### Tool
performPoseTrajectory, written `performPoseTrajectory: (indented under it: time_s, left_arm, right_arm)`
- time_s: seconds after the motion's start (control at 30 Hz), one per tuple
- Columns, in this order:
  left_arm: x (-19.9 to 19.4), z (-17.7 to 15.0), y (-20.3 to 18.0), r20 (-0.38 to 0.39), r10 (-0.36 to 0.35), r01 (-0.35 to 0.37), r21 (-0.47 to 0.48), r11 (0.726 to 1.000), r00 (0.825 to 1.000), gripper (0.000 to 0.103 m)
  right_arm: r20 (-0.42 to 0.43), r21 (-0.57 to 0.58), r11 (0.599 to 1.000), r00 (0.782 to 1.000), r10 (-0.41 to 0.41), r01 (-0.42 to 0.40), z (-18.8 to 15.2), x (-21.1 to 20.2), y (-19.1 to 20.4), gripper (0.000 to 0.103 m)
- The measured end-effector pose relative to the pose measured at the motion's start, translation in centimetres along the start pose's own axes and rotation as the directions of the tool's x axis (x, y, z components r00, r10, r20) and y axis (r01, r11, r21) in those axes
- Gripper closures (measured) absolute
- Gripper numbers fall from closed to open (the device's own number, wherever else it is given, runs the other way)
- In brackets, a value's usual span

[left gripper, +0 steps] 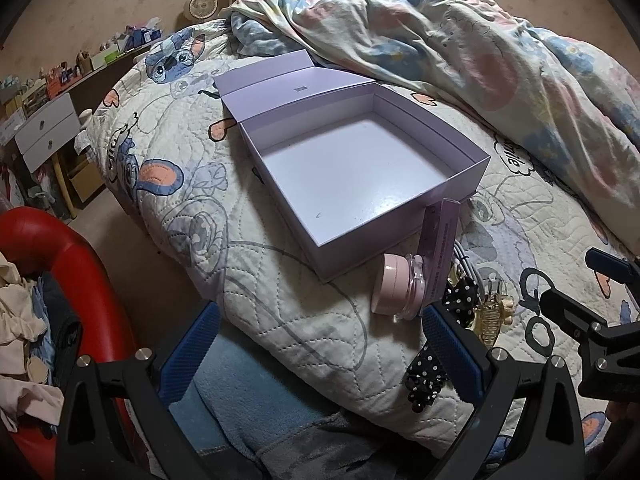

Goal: Organize rigid objects

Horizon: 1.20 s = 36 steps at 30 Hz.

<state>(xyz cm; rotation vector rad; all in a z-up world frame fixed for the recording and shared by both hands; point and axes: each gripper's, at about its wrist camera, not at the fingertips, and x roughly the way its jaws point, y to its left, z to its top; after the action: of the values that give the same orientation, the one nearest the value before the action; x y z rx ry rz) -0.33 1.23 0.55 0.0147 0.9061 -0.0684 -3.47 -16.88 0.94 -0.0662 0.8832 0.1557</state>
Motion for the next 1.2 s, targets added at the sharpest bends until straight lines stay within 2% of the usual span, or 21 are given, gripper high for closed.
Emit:
performPoseTrajectory:
  time_s: [1.2]
  left_arm:
    - [-1.3, -0.7, -0.1, 0.02, -0.01, 0.01, 0.004, 1.0, 1.0, 0.0]
  right_arm:
    - [0.005, -0.01, 1.0, 1.0, 0.009, -0.009, -0.8, -1.0, 0.4, 0.0]
